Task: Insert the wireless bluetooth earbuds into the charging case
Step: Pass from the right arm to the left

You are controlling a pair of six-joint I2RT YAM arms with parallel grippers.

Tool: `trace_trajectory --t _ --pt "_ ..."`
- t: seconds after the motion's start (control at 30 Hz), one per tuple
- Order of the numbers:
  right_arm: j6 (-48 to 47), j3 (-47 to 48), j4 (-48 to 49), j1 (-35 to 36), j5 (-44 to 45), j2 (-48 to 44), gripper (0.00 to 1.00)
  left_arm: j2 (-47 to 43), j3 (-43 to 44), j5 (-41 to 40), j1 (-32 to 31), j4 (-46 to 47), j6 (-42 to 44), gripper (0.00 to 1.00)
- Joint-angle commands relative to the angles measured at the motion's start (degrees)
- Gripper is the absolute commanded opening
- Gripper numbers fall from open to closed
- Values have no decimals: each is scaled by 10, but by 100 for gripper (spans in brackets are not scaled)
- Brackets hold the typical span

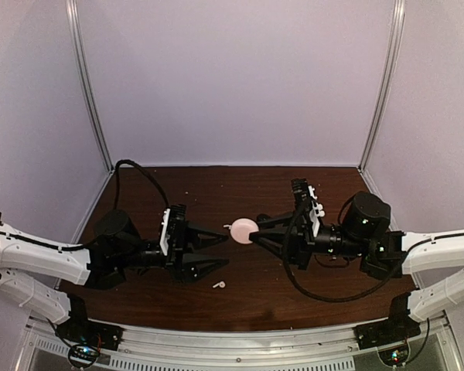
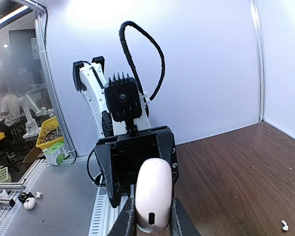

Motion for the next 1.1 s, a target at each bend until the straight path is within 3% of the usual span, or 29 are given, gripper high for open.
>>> trace_trajectory --t 0.0,0.6,0.87,1.07 --pt "14 -7 59 4 11 9 15 31 31 -2 -12 75 -23 53" --pt "22 -39 98 12 14 9 16 112 62 7 -25 181 -82 36" --pt "22 -51 100 13 19 0 17 129 73 9 -28 191 -85 22" --pt "17 -62 91 13 21 -17 24 122 73 14 -27 170 -76 4"
